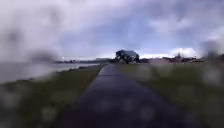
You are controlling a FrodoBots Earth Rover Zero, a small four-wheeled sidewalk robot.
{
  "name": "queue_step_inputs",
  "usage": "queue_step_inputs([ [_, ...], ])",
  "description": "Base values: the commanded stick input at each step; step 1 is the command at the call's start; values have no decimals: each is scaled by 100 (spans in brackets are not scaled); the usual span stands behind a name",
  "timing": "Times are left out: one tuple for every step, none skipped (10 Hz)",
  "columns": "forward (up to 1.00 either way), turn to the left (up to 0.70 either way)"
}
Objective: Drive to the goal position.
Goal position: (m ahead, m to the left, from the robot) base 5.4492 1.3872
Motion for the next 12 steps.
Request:
queue_step_inputs([
  [70, 0],
  [70, 0],
  [70, 0],
  [70, 0],
  [70, 0],
  [70, 0],
  [70, 0],
  [70, 0],
  [70, 0],
  [70, 0],
  [70, 0],
  [70, 0],
])
